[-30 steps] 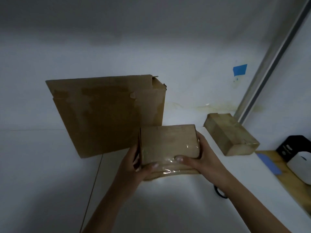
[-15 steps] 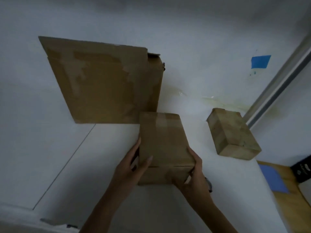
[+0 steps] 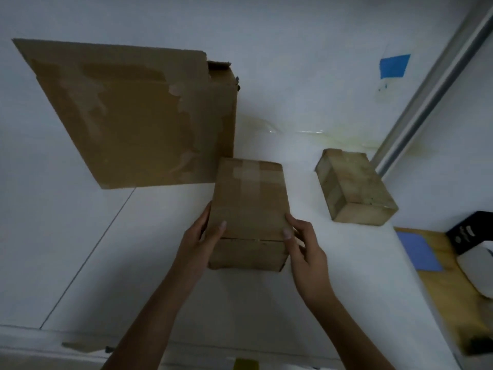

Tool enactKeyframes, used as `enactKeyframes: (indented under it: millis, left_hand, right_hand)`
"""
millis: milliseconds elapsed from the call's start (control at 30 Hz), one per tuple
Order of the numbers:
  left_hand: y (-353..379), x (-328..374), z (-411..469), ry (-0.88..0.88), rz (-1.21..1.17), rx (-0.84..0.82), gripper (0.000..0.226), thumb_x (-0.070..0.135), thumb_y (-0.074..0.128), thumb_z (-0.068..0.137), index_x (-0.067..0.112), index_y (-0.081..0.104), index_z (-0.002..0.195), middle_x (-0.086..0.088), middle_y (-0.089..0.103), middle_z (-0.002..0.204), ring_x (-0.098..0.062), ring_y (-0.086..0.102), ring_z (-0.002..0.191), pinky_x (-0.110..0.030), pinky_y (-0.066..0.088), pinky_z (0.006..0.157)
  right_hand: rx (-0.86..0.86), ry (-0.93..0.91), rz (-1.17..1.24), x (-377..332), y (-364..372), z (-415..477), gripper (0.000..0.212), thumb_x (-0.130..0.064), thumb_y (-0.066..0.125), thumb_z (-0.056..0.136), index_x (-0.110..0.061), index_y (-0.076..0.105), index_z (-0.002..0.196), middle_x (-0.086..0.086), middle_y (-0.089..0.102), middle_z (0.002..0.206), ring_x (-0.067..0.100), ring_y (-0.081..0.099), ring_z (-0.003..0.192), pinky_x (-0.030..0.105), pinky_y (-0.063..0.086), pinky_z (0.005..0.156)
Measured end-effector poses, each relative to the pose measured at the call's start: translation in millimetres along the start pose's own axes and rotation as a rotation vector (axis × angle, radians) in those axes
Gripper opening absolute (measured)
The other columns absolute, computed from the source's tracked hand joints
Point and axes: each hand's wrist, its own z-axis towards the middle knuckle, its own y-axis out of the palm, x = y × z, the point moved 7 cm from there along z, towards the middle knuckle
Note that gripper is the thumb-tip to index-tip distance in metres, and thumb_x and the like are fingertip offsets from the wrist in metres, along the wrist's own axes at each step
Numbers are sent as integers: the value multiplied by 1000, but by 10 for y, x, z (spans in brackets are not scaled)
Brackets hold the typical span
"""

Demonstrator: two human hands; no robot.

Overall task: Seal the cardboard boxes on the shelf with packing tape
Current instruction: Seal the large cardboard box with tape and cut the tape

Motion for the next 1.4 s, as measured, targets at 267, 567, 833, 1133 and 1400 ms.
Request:
enactKeyframes:
  millis: [267,567,833,1133,1400]
  left_hand:
    - [322,-1,355,0,106,-79,59,48,42,99,36,26,155,13,40,151,-5,41,131,-21,36,102]
    - [736,23,859,33,162,-152,59,45,37,104,44,8,156,7,17,165,-19,24,148,-38,24,119]
    - [1177,53,1077,53,177,-238,62,42,37,105,37,5,158,3,18,164,-20,27,147,-23,23,107]
    - [1474,50,1164,24,208,-297,66,45,36,105,37,-2,158,1,16,165,-23,29,146,-30,28,109]
    - [1608,-12,1250,-5,183,-289,69,49,40,103,44,-3,156,-4,23,163,-29,40,139,-43,39,111]
  right_hand:
    - [-6,10,-113,95,-126,183,52,-62,36,95,-54,25,145,-12,58,129,5,58,104,30,46,98]
    - [-15,-68,-883,727,-247,33,49,-32,66,86,-12,60,130,5,64,127,32,59,115,41,55,84]
    - [137,187,-1096,702,-628,-139,34,-30,69,76,-17,69,107,4,65,103,28,57,96,36,46,68]
    - [98,300,-843,580,-848,38,73,-36,66,87,-18,30,147,11,40,142,31,41,127,41,43,94]
    - [66,-213,-1082,-197,-845,770,68,-36,56,94,-28,23,154,3,8,163,21,6,150,48,16,118]
